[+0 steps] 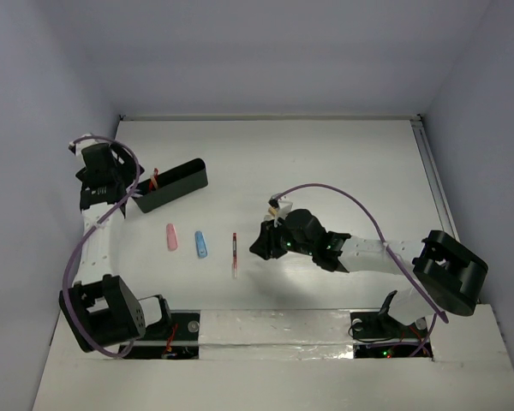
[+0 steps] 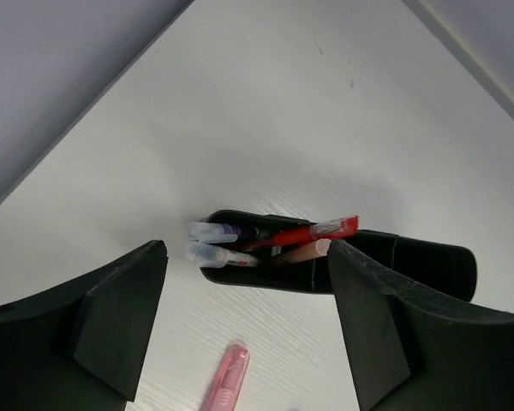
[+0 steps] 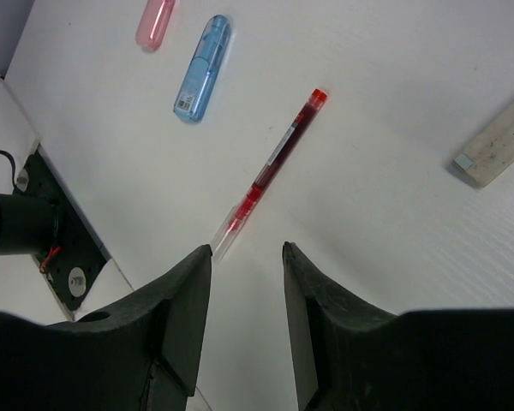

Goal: Sort the stationery into containers
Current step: Pick up the pen from the center of the board.

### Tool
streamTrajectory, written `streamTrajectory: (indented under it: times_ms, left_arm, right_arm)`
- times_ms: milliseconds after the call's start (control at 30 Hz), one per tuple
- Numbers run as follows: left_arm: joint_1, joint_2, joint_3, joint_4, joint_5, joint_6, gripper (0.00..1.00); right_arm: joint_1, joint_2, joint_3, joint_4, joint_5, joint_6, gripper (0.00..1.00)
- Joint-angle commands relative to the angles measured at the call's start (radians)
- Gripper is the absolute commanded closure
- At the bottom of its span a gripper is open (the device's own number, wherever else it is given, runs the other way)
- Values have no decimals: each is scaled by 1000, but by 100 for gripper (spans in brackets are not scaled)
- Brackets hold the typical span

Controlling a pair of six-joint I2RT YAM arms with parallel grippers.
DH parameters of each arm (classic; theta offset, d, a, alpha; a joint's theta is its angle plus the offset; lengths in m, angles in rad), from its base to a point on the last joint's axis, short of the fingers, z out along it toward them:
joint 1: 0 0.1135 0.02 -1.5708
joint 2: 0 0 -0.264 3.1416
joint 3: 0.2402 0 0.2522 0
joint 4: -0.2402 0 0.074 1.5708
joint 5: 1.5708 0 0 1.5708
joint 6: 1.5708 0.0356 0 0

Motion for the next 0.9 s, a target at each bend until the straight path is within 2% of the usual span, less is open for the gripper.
streamTrajectory:
  times_ms: [0, 67, 133, 167, 200, 233, 267, 367, 500, 533, 633, 667, 700, 800, 833, 867]
  left_arm:
    - [-42, -106, 42, 48, -13, 12, 27]
    - [-128, -153, 26, 60, -45, 32, 29]
    - [-215, -229, 4, 62, -94, 43, 45]
    - [-299, -252, -11, 62, -90, 44, 63]
    - [-343, -298, -57, 61, -79, 26, 78]
    - [-386, -321, -86, 62, -70, 6, 96]
    - [-427, -338, -115, 64, -64, -14, 100]
    - [-634, -369, -279, 91, -33, -107, 100]
    - [-824, -265, -349, 102, -60, -161, 100]
    - [-908, -239, -350, 90, -105, -202, 100]
    - [-1018, -158, -364, 76, -126, -246, 100]
    - [-1033, -141, -367, 79, -125, -262, 95]
    - [-1047, -107, -364, 77, -123, -267, 86]
    - [-1089, -30, -341, 59, -143, -272, 68]
    - [-1089, -9, -334, 53, -169, -270, 66]
    - [-1099, 13, -329, 48, -177, -266, 65]
  right_arm:
    - [8, -25, 26, 8, 30, -8, 55]
    - [8, -57, 11, 4, 59, -5, 55]
    - [8, -120, -3, -1, 87, -5, 61]
    - [8, -145, -10, -2, 101, -2, 69]
    - [8, -171, -29, -4, 148, 3, 81]
    - [8, -226, -38, -10, 171, 8, 100]
    - [8, -257, -49, -16, 199, 20, 100]
    - [8, -388, -99, -48, 332, 32, 100]
    - [8, -562, -153, -120, 472, 32, 100]
    - [8, -593, -159, -139, 495, 28, 100]
    - [8, -697, -185, -189, 572, 15, 99]
    - [8, -714, -193, -200, 585, 12, 98]
    - [8, -735, -194, -223, 614, 15, 91]
    - [8, -742, -195, -239, 621, 12, 71]
    - [8, -725, -190, -242, 616, 12, 64]
    - [8, -714, -187, -242, 606, 9, 62]
